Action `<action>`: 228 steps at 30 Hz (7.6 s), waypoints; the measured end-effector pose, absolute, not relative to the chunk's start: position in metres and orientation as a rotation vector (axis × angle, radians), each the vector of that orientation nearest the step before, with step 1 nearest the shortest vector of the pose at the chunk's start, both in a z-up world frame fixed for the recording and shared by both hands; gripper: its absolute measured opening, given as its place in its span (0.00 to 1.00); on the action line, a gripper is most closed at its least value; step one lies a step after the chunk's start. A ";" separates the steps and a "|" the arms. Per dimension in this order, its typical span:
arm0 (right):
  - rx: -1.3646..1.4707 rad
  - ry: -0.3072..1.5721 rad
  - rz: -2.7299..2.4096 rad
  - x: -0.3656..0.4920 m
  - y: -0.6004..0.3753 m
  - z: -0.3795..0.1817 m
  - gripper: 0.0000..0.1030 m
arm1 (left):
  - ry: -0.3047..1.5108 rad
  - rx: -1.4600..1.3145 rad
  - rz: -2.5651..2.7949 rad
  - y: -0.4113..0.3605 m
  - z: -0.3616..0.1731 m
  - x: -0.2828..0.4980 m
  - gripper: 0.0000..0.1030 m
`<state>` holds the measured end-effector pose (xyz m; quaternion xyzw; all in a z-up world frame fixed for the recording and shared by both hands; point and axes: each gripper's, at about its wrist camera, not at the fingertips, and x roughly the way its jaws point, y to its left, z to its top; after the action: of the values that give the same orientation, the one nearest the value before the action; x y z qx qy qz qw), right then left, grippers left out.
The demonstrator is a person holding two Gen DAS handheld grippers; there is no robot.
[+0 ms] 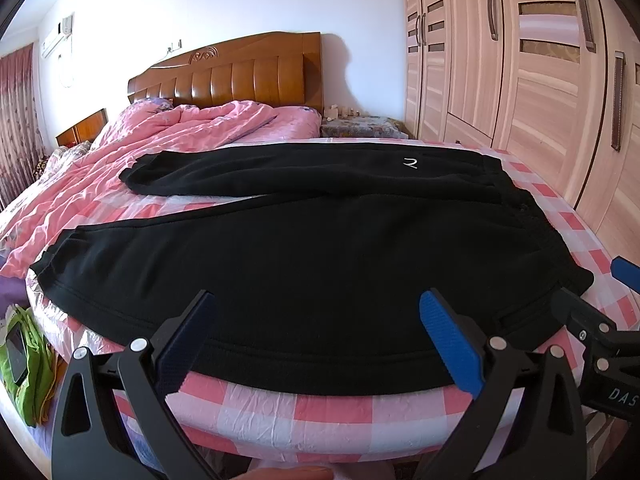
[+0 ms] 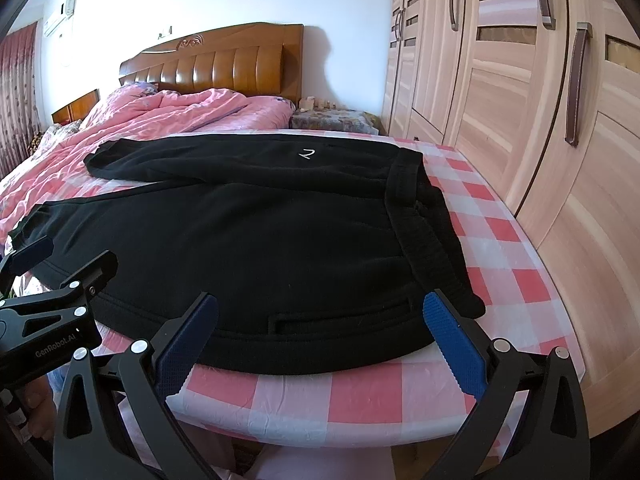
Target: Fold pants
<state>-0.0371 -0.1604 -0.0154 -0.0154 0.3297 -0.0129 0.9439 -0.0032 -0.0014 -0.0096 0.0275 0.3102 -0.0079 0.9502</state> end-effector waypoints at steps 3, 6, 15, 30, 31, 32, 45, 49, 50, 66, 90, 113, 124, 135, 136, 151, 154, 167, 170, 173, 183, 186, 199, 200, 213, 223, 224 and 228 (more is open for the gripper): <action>-0.026 0.676 -0.025 -0.037 -0.161 -0.016 0.96 | 0.632 0.057 -0.015 -0.002 -0.010 -0.003 0.98; -0.026 0.676 -0.025 -0.037 -0.161 -0.016 0.96 | 0.633 0.057 -0.015 -0.003 -0.010 -0.003 0.98; -0.020 0.678 -0.026 -0.037 -0.161 -0.017 0.96 | 0.639 0.056 -0.015 -0.004 -0.012 -0.003 0.99; -0.012 0.682 -0.024 -0.036 -0.163 -0.018 0.96 | 0.649 0.056 -0.017 -0.002 -0.011 -0.002 0.99; -0.010 0.683 -0.024 -0.036 -0.163 -0.018 0.96 | 0.649 0.056 -0.017 -0.002 -0.012 -0.002 0.99; -0.009 0.683 -0.024 -0.036 -0.163 -0.018 0.96 | 0.651 0.055 -0.017 -0.002 -0.012 -0.002 0.98; -0.004 0.685 -0.024 -0.036 -0.164 -0.019 0.96 | 0.655 0.056 -0.018 -0.001 -0.013 -0.002 0.98; -0.003 0.685 -0.023 -0.036 -0.164 -0.019 0.96 | 0.658 0.056 -0.019 0.000 -0.014 -0.002 0.98; -0.003 0.686 -0.023 -0.036 -0.164 -0.019 0.96 | 0.659 0.055 -0.019 0.001 -0.014 -0.003 0.98; 0.011 0.698 -0.021 -0.039 -0.165 -0.024 0.96 | 0.685 0.056 -0.020 0.002 -0.016 -0.002 0.98; -0.200 0.766 0.166 0.164 -0.226 0.009 0.96 | 1.002 0.139 -0.292 0.005 -0.002 0.194 0.98; -0.236 1.047 0.691 0.405 -0.250 -0.060 0.52 | 1.253 -0.213 -0.241 -0.029 -0.033 0.472 0.89; -0.398 0.754 0.633 0.299 -0.227 0.000 0.10 | 1.284 -0.302 -0.132 -0.039 -0.021 0.492 0.87; -0.442 0.674 0.540 0.196 -0.197 0.004 0.09 | 1.209 -0.265 -0.015 0.000 -0.010 0.423 0.16; -0.429 0.662 0.534 0.186 -0.198 0.006 0.09 | 1.132 -0.266 -0.030 0.006 0.004 0.396 0.16; -0.414 0.698 0.522 0.016 -0.191 -0.028 0.09 | 0.761 -0.062 -0.148 0.009 -0.012 0.098 0.20; -0.409 0.743 0.496 -0.004 -0.187 -0.050 0.09 | 0.862 -0.074 -0.165 0.014 -0.048 0.097 0.25; -0.044 0.726 0.275 -0.048 -0.215 -0.052 0.86 | 0.827 -0.016 -0.098 0.028 -0.044 0.076 0.88; 0.111 0.735 0.190 -0.056 -0.239 -0.057 0.86 | 0.810 0.040 -0.075 0.022 -0.043 0.072 0.92; 0.262 0.729 0.148 -0.050 -0.265 -0.059 0.71 | 0.809 0.069 -0.078 0.020 -0.041 0.078 0.93; 0.443 0.725 0.099 0.002 -0.291 -0.066 0.61 | 0.902 -0.044 -0.013 0.041 -0.036 0.132 0.90; 0.470 0.744 0.085 0.011 -0.297 -0.069 0.58 | 0.954 -0.084 -0.003 0.048 -0.044 0.150 0.72; 0.527 0.757 0.042 0.015 -0.315 -0.070 0.49 | 0.932 -0.031 -0.012 0.043 -0.052 0.145 0.30; 0.512 0.752 0.037 0.016 -0.315 -0.070 0.40 | 0.925 -0.020 -0.012 0.041 -0.051 0.144 0.21; 0.393 0.698 0.028 -0.025 -0.296 -0.044 0.30 | 0.844 0.052 0.002 0.056 -0.028 0.097 0.12; 0.293 0.700 -0.055 -0.034 -0.292 -0.046 0.56 | 0.680 0.246 0.172 0.043 -0.034 0.067 0.82; 0.251 0.682 -0.072 -0.036 -0.286 -0.040 0.64 | 0.648 0.251 0.200 0.045 -0.029 0.062 0.84; 0.054 0.620 -0.057 -0.031 -0.247 -0.017 0.67 | 0.529 0.269 0.222 0.036 -0.001 0.045 0.92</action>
<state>-0.0309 -0.2468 -0.0173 0.0266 0.3050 -0.0281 0.9516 0.0453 0.0356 -0.0007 0.1321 0.2601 0.1089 0.9503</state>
